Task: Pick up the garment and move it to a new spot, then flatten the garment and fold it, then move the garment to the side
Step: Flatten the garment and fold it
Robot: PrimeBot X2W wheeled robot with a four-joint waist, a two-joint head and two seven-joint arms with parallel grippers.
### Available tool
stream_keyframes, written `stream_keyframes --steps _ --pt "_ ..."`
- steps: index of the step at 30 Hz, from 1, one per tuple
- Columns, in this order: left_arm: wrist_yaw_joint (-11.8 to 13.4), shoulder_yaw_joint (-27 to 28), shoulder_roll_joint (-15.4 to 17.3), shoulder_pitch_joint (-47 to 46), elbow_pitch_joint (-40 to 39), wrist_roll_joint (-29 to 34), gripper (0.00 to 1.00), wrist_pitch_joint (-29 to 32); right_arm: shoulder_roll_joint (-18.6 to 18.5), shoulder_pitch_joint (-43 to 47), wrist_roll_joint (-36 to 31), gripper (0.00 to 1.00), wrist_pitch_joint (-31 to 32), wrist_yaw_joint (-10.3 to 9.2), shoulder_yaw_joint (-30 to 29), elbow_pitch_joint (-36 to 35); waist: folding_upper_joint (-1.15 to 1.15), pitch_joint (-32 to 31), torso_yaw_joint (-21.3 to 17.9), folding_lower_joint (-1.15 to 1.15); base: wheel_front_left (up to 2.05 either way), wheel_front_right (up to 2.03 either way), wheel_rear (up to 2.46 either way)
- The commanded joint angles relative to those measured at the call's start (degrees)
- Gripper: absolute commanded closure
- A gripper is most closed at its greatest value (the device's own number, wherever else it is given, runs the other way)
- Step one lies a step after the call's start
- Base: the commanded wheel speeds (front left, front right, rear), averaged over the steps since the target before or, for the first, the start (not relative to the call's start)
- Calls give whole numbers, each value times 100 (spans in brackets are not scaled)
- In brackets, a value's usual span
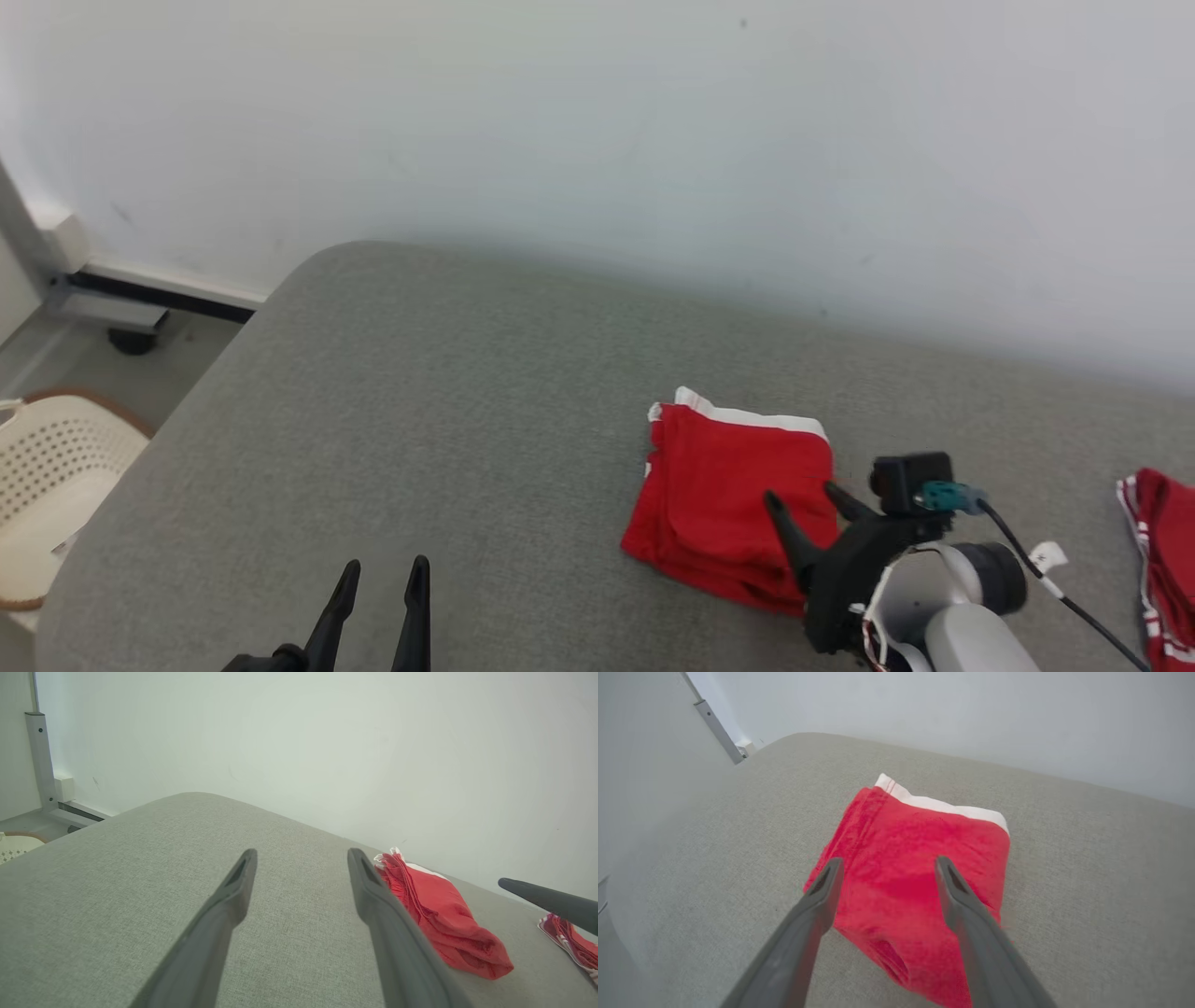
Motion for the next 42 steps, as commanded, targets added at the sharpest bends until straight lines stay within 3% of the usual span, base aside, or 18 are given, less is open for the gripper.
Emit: stream_keyframes --steps 1,8,15,19,28,37,42 --pt "6 0 19 83 -7 26 0 -35 -2 86 -125 0 14 0 -180 -70 0 -81 -284 0 0 0 0" --pt "40 141 40 281 -32 62 0 -74 -1 667 -98 0 -879 0 -1042 -493 0 -201 -429 0 0 0 0" --pt "126 571 84 734 -200 159 0 -88 -1 1459 155 0 -1668 0 -1069 -922 0 -306 -813 0 0 0 0" --pt "-26 808 47 1018 -342 303 0 -80 -4 1938 62 0 -2235 0 -1043 -1375 0 -329 -1073 0 0 0 0" --pt "-511 1057 -238 991 -268 701 0 -81 0 2402 -63 0 -2232 0 -1501 -1711 0 -310 -1490 0 0 0 0" --pt "-755 1242 -196 568 236 824 0 -82 1 2190 -228 0 -2268 0 -1690 -1320 0 -243 -1690 0 0 0 0" --pt "-744 1260 -326 691 193 933 0 -83 -1 2089 -367 0 -2285 0 -1646 -1158 0 -217 -1750 0 0 0 0"
